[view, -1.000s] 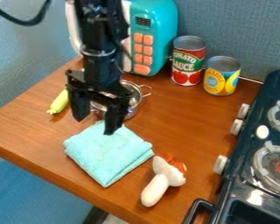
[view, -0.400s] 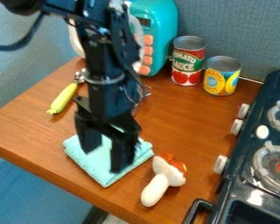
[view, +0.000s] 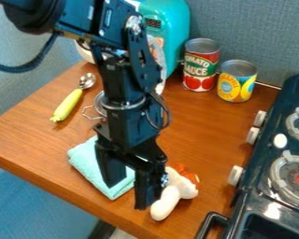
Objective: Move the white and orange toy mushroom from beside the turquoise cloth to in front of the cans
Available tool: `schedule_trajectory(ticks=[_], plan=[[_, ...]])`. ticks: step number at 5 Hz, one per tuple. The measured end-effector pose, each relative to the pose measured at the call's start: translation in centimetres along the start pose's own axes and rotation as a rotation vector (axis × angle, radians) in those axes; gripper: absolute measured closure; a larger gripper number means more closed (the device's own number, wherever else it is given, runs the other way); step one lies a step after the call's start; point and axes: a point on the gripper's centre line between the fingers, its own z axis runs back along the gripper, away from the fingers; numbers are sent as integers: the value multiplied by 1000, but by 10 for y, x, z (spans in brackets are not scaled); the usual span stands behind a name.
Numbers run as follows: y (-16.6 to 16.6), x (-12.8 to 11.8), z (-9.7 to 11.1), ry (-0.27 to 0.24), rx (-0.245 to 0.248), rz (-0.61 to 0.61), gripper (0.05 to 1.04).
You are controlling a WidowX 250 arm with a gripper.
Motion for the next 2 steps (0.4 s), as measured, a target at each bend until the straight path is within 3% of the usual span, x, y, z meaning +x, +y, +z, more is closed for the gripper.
schedule_trajectory(ticks=[1, 2], plan=[[-9, 3, -13, 19, 28, 6, 83], [-12, 10, -23, -42, 81, 44, 83]])
